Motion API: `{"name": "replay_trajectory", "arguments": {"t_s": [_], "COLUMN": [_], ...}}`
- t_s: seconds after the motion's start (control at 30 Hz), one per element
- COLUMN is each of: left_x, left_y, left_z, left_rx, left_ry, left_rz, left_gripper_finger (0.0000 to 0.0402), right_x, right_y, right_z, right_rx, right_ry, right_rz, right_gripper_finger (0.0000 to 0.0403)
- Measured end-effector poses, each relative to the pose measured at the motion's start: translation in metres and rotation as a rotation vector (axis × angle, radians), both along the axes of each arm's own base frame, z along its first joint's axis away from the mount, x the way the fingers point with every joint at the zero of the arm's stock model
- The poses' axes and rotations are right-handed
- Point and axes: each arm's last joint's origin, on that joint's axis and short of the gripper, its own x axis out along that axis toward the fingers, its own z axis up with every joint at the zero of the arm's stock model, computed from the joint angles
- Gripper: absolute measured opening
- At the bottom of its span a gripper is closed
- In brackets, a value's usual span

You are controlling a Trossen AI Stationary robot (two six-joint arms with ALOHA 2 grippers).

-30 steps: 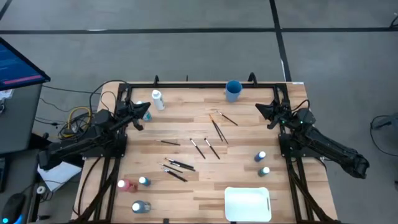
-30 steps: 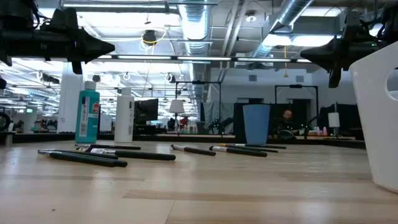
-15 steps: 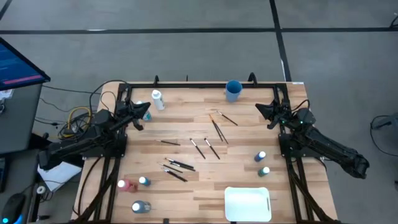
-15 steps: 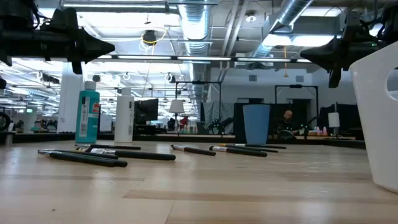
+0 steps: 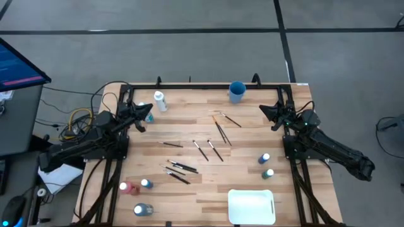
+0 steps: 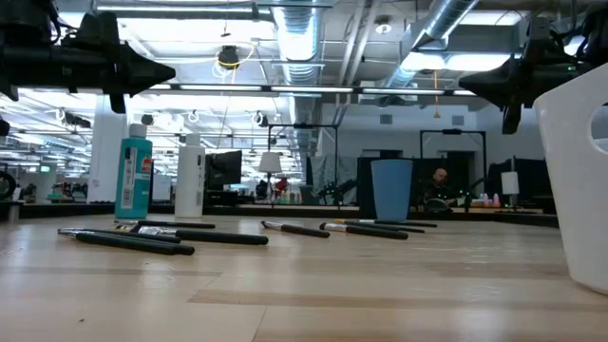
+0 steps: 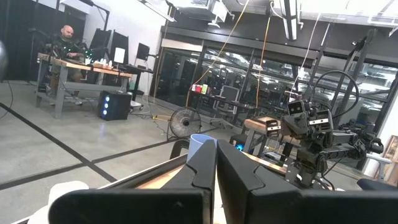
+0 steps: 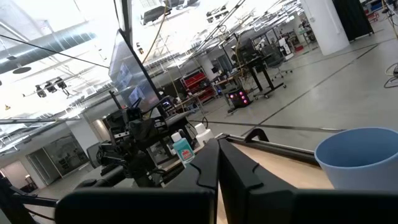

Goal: Pick & Place Paint Supplies

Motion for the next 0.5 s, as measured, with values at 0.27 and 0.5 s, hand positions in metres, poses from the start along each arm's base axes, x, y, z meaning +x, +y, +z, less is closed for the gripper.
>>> {"name": "replay_trajectory", "arguments": {"t_s": [0.27,0.5], "left_x": [-0.0001,-0.0003], "left_y": [0.0000,-0.0002], "left_z": [0.0002,0.0017], "left_rx": [0.001,-0.144], "left_ry": [-0.002,-0.109], "left_rz": [0.000,-0.038], "left_gripper_finger": [0.0008,0.0008], "right_x": [0.0000,0.0000], "right_y": [0.0000,0.0000], "right_z": [0.0001,0.0000], "right_rx": [0.000,0.000], "right_ry": [-0.001,0.000], "right_rz": [0.000,0.000], "right_gripper_finger": [0.0000,0.0000]}}
